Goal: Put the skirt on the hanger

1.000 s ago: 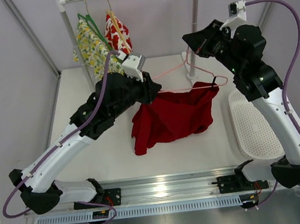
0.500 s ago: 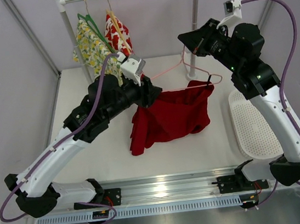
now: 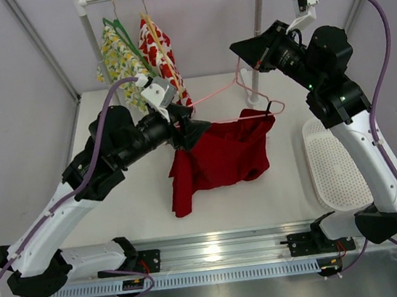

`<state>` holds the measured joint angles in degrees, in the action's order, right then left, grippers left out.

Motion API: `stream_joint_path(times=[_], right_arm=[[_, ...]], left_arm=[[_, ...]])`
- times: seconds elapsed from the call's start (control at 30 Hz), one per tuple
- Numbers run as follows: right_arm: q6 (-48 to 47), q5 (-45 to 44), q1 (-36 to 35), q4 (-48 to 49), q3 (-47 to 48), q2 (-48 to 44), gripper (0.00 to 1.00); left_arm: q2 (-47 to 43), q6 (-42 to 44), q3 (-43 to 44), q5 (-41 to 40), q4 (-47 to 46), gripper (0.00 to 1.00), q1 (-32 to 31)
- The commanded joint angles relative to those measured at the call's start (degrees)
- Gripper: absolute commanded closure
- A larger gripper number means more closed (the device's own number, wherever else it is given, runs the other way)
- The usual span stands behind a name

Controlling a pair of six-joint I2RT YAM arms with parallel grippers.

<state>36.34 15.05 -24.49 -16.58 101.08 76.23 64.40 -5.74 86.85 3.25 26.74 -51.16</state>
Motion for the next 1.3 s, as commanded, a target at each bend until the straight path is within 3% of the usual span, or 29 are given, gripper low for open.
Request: stream_joint_path(times=[0.0,0.07,0.1,0.4,0.57,0.87,0.97,1.27], right_arm=[[3.1,6.7,0.1,3.7,3.0,0.1,1.0],[3.4,7.7,0.4,3.8,3.3,0.3,1.0],[3.5,7.9,0.5,3.5,3.4,0.3,1.0],[3.9,9.3,1.6,3.7,2.5,0.6,1.0],[3.7,9.9,1.8,4.0,1.9,0.8,1.0],[2.9,11.1,2.6,3.1,1.4,1.1,1.0],[2.4,11.3,2.7,3.0,0.8,1.3,1.0],[2.2,12.0,2.7,4.2,-0.3,1.6,1.0]], left_arm=[[-0.8,2.9,3.9,0.6,-5.0,0.32,-0.3],[-0.7,3.6,5.3,0.4,-3.7,0.29,-0.3],[-0.7,3.9,5.7,1.6,-3.0,0.2,-0.3],[8.6,2.1,24.2,2.5,18.8,0.19,0.0],[11.5,1.4,26.6,9.1,24.3,0.13,0.3],[12.5,1.4,26.5,3.9,33.5,0.11,0.3],[13.4,0.7,28.3,0.7,37.9,0.04,0.3],[8.3,-0.2,26.1,0.5,36.6,0.03,0.2]])
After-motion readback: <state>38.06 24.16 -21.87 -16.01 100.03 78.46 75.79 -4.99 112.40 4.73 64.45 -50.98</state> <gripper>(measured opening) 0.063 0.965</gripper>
